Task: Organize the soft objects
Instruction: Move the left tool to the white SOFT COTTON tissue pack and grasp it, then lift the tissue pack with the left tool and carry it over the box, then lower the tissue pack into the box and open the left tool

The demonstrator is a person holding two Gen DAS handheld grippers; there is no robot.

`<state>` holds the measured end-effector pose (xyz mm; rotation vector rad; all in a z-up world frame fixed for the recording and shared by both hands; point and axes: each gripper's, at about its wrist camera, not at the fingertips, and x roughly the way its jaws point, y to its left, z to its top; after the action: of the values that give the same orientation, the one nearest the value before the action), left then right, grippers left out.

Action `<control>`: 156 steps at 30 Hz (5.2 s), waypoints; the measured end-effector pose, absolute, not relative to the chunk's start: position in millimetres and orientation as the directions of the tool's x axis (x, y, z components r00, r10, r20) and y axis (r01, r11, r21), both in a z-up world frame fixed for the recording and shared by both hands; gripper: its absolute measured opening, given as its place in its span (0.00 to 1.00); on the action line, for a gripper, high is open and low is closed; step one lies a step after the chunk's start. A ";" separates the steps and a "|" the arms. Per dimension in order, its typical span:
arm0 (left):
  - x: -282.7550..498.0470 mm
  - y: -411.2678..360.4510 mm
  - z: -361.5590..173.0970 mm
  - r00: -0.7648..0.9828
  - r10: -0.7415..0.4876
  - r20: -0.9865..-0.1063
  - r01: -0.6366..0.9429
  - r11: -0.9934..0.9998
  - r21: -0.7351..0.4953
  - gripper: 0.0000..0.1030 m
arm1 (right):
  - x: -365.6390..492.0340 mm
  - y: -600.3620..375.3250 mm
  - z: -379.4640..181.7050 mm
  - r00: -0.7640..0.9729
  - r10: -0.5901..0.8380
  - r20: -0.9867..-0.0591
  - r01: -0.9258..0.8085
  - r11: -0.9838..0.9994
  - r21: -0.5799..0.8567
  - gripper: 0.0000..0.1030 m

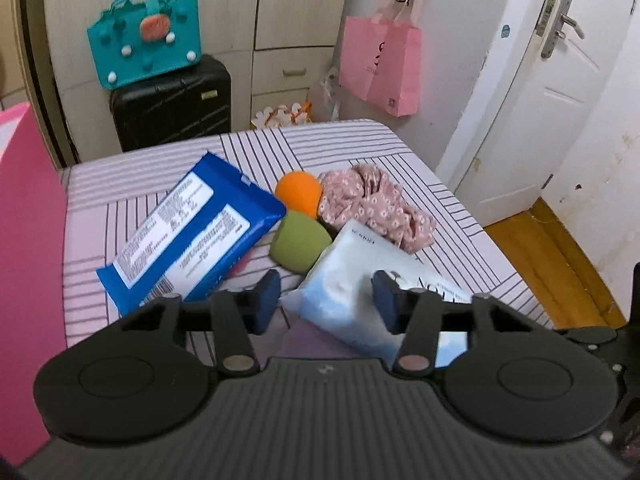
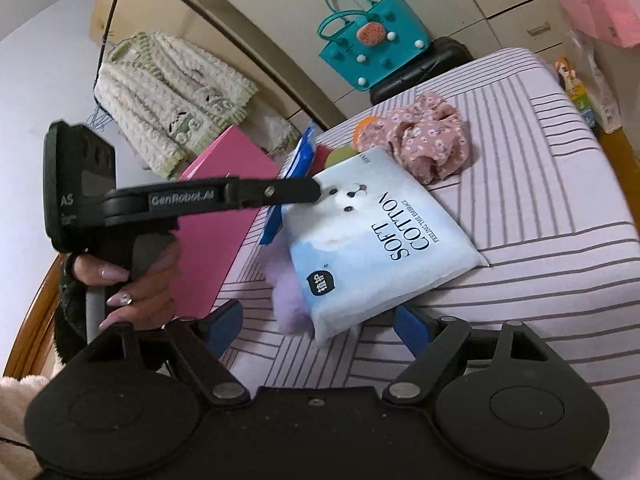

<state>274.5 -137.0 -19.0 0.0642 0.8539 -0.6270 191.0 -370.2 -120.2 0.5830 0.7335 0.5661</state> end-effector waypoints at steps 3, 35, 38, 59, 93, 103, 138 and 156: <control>275.4 -133.7 -20.9 0.471 -0.504 -0.724 0.538 0.814 -0.217 0.36 | 190.4 -373.3 -118.8 0.620 0.642 -0.451 -0.260 0.710 0.654 0.83; 294.5 -149.5 -26.5 0.389 -0.520 -0.760 0.480 0.819 -0.315 0.28 | 202.8 -408.7 -128.5 0.679 0.524 -0.515 -0.056 0.736 0.675 0.35; 296.0 -148.7 -29.1 0.390 -0.508 -0.768 0.464 0.829 -0.313 0.28 | 202.2 -406.4 -127.4 0.678 0.516 -0.523 -0.060 0.749 0.660 0.35; 254.7 -141.5 0.6 0.472 -0.523 -0.709 0.529 0.812 -0.247 0.27 | 195.6 -372.8 -100.9 0.639 0.478 -0.603 -0.122 0.837 0.534 0.32; 175.4 11.6 108.0 0.607 -0.514 -0.606 0.494 0.841 -0.218 0.28 | 165.7 -240.6 59.8 0.697 0.413 -0.586 -0.435 0.893 0.112 0.44; 180.4 87.1 123.5 0.710 -0.455 -0.538 0.372 0.890 -0.262 0.29 | 192.5 -186.7 80.9 0.632 0.545 -0.551 -0.590 0.799 0.114 0.44; 288.6 143.2 38.9 0.477 -0.125 -0.870 0.146 0.987 -0.062 0.31 | 337.0 -68.8 13.6 0.186 0.524 -0.832 -0.682 0.678 0.274 0.31; 283.4 144.7 38.8 0.463 -0.074 -0.883 0.182 0.983 0.013 0.44 | 322.2 -49.2 9.4 0.223 0.431 -0.874 -0.706 0.690 0.160 0.32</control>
<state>283.4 144.7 38.8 0.1110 1.0782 -0.1580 322.2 -49.2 9.4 -0.2966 1.0890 0.8009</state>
